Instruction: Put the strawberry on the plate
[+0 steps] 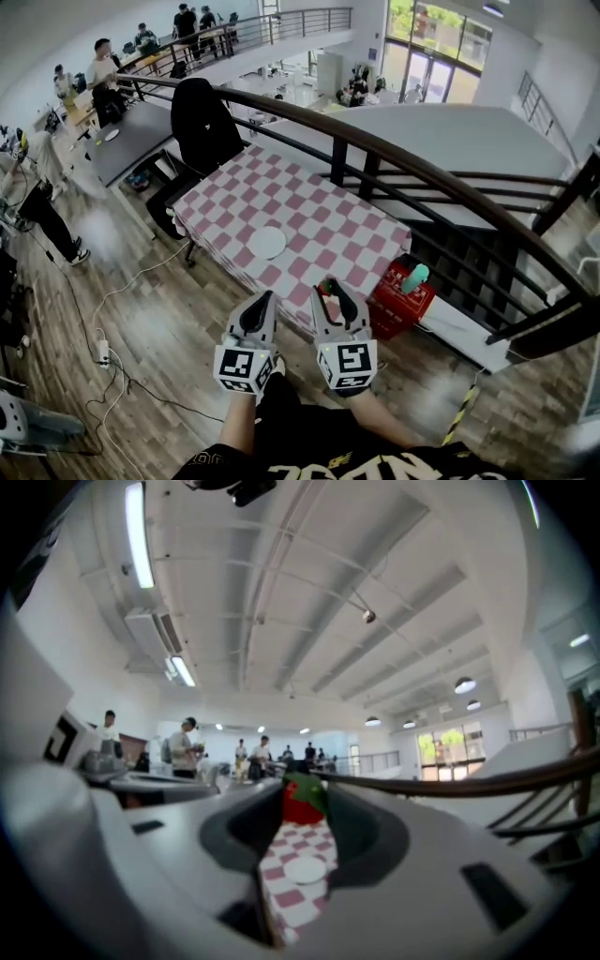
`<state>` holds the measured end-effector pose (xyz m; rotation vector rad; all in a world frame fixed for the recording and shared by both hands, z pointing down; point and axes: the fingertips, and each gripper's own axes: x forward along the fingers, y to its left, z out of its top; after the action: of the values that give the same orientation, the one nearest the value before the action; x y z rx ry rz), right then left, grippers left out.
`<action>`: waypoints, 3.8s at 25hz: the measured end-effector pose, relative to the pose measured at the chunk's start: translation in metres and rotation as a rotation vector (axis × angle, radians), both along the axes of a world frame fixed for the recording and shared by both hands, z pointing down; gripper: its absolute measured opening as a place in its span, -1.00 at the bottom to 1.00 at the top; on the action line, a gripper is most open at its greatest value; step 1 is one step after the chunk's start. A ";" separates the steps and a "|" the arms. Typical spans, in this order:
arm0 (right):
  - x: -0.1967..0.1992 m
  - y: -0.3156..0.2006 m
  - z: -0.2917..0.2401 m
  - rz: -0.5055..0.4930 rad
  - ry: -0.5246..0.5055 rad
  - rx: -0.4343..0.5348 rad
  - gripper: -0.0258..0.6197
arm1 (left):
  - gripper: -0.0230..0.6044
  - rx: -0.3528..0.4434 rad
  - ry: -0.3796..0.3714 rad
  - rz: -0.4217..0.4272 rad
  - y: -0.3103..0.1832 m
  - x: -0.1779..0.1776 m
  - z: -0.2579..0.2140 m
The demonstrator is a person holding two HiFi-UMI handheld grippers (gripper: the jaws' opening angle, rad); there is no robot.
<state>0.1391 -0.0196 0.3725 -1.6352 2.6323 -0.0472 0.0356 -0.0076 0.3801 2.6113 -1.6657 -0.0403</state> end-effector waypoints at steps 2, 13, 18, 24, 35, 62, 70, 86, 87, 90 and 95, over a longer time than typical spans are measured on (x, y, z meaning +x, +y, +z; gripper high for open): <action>-0.010 -0.024 -0.007 -0.008 -0.001 0.019 -0.44 | -0.90 -0.026 0.028 0.045 -0.029 -0.012 0.003; -0.092 -0.142 0.035 -0.022 0.028 -0.126 -0.44 | -0.90 -0.118 0.003 0.154 -0.140 -0.089 0.040; -0.121 -0.160 0.077 -0.133 0.019 -0.269 -0.44 | -0.90 -0.172 0.044 0.182 -0.161 -0.114 0.065; -0.119 -0.188 0.120 -0.146 0.092 -0.333 -0.44 | -0.90 -0.226 0.036 0.221 -0.181 -0.122 0.103; -0.101 -0.238 0.238 -0.200 0.209 -0.555 -0.44 | -0.90 -0.413 -0.098 0.211 -0.224 -0.136 0.216; -0.155 -0.290 0.393 -0.513 0.617 -0.684 -0.44 | -0.90 -0.663 -0.147 0.261 -0.276 -0.121 0.343; -0.160 -0.298 0.393 -0.514 0.594 -0.669 -0.44 | -0.90 -0.664 -0.144 0.278 -0.271 -0.109 0.340; -0.136 -0.286 0.303 -0.325 0.478 -0.556 -0.46 | -0.90 -0.512 -0.104 0.202 -0.261 -0.120 0.268; -0.132 -0.285 0.294 -0.297 0.460 -0.552 -0.49 | -0.90 -0.500 -0.099 0.198 -0.260 -0.121 0.262; -0.122 -0.277 0.265 -0.210 0.392 -0.526 -0.60 | -0.90 -0.470 -0.072 0.175 -0.252 -0.125 0.238; -0.124 -0.265 0.195 -0.146 0.307 -0.412 -0.74 | -0.90 -0.359 0.000 0.114 -0.249 -0.138 0.175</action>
<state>0.0151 -0.2850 0.5679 -1.6643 3.1432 -0.3987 -0.1026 -0.2568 0.5555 2.4235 -1.3697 0.2394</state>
